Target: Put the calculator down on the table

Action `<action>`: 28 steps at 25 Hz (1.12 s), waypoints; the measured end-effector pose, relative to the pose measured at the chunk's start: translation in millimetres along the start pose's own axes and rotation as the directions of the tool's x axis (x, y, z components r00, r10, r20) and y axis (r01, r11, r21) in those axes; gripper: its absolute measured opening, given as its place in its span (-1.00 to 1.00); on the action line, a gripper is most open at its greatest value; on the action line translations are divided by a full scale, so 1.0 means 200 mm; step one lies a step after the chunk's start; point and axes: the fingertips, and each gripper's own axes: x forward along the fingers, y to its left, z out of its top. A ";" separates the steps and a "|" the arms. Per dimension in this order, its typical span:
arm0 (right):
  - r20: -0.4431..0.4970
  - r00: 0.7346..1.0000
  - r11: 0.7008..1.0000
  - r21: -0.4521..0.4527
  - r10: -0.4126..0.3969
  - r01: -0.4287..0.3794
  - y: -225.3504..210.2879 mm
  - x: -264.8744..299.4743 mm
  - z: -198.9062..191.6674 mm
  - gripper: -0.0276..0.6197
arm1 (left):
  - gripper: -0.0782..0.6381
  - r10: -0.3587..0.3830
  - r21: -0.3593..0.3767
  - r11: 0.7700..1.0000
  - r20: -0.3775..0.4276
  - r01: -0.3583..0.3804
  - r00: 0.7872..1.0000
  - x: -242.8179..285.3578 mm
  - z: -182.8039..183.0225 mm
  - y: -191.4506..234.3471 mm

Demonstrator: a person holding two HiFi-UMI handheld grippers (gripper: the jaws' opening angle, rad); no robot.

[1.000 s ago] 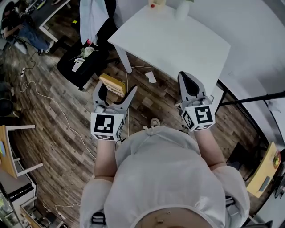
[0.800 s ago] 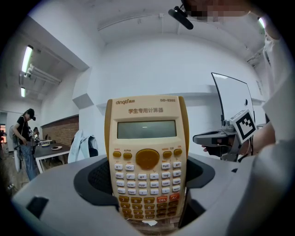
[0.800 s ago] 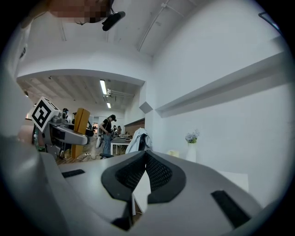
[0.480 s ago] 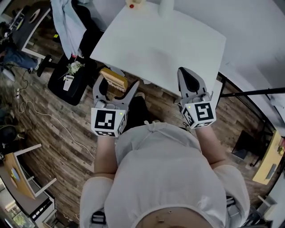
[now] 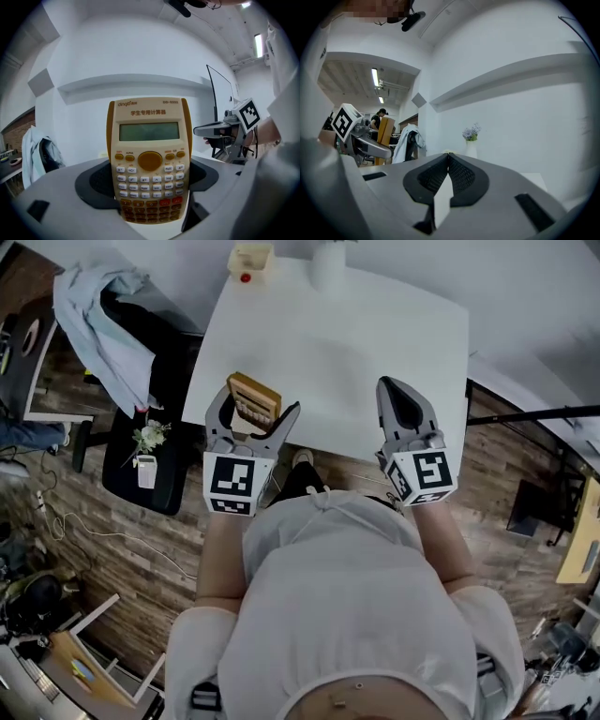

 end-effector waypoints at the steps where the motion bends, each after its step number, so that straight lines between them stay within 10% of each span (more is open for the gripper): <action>1: -0.001 1.000 1.000 0.008 -0.011 0.011 -0.01 0.05 -0.01 -0.90 | 0.37 -0.015 0.001 1.000 -0.012 0.015 1.000 0.05 -0.02 0.04; 11: -0.047 0.991 0.990 0.052 -0.126 0.128 -0.08 0.35 -0.18 -0.90 | 0.37 -0.218 -0.072 0.975 -0.172 0.208 0.961 0.50 -0.37 0.22; 28: -0.231 0.948 0.966 0.086 -0.219 0.244 -0.21 0.56 -0.54 -0.90 | 0.37 -0.400 -0.123 0.911 -0.494 0.393 0.772 1.00 -0.99 0.11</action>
